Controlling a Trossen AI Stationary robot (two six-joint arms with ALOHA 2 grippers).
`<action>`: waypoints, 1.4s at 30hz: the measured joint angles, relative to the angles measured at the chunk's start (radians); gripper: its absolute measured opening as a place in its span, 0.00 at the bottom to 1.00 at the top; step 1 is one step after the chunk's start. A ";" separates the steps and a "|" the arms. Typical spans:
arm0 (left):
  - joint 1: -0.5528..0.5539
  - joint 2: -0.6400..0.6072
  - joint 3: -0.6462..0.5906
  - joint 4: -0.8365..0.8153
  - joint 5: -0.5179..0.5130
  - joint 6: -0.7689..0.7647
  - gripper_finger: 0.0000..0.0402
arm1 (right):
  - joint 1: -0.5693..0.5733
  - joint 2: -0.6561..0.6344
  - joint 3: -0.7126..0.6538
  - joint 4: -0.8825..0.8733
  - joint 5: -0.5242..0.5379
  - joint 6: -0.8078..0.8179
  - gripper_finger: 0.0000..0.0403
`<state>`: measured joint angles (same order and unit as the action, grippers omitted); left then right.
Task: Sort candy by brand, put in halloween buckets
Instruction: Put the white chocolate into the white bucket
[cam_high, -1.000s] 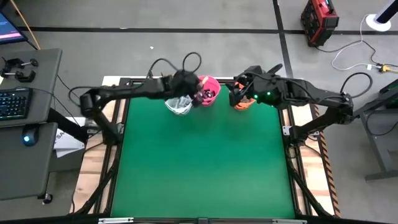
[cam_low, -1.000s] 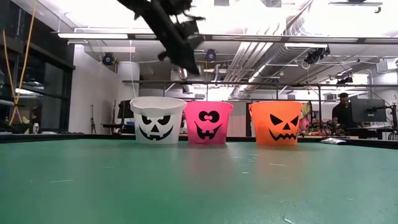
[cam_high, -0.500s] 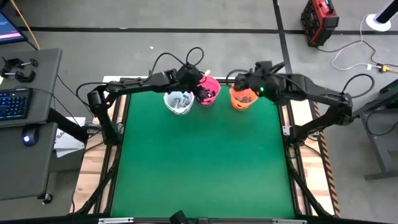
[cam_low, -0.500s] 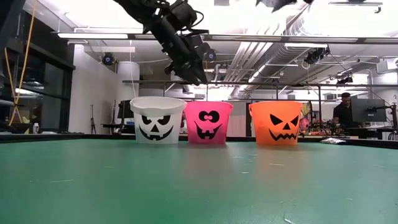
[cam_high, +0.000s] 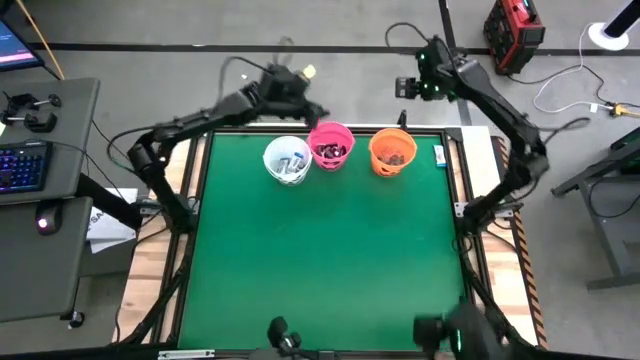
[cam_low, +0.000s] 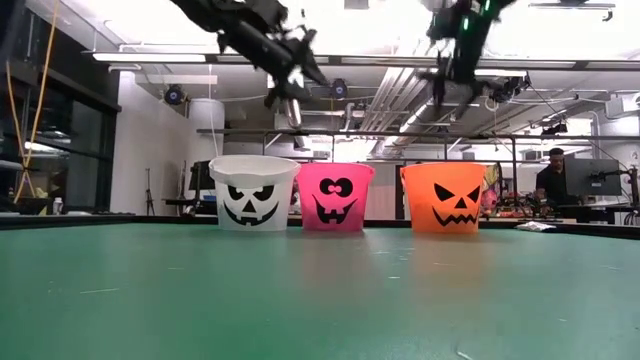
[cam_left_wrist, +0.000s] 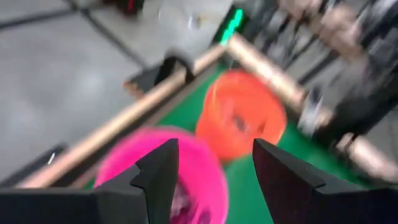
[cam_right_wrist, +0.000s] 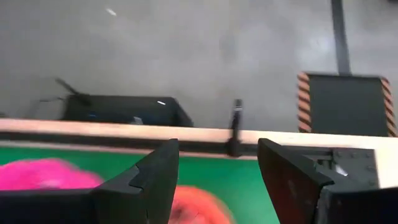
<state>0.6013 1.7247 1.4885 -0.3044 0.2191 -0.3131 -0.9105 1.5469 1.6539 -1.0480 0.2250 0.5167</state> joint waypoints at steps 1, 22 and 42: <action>0.017 -0.017 0.010 0.020 0.017 -0.023 0.49 | -0.044 0.032 0.000 0.010 -0.019 -0.015 0.52; 0.286 -0.211 0.023 0.055 0.117 0.063 0.49 | -0.212 0.258 -0.085 -0.212 0.076 -0.003 0.52; 0.485 -0.210 0.022 0.038 0.332 0.111 0.49 | -0.055 0.206 -0.116 -0.265 0.048 0.277 0.52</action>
<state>1.0863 1.5146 1.5101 -0.2667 0.5507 -0.2018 -0.9656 1.7526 1.5381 -1.3129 0.2734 0.7938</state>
